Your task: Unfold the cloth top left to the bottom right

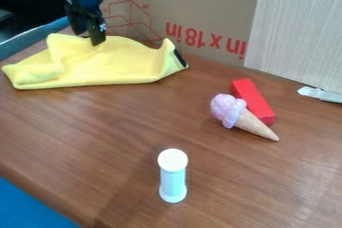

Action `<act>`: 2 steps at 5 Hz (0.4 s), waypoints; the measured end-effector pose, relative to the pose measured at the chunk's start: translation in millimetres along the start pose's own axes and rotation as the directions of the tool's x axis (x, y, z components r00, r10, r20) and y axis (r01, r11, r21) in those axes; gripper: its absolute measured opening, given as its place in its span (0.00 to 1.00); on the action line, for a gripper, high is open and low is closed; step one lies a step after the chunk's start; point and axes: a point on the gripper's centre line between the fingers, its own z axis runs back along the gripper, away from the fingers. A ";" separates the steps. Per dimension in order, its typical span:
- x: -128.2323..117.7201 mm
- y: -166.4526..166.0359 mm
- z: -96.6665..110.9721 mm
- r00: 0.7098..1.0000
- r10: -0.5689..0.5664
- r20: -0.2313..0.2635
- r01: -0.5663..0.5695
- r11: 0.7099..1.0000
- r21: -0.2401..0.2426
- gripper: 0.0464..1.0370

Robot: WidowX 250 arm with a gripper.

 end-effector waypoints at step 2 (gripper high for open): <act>-3.1 -6.1 -15.1 0.999 0.007 -0.031 -0.008 1.000 -0.030 0.35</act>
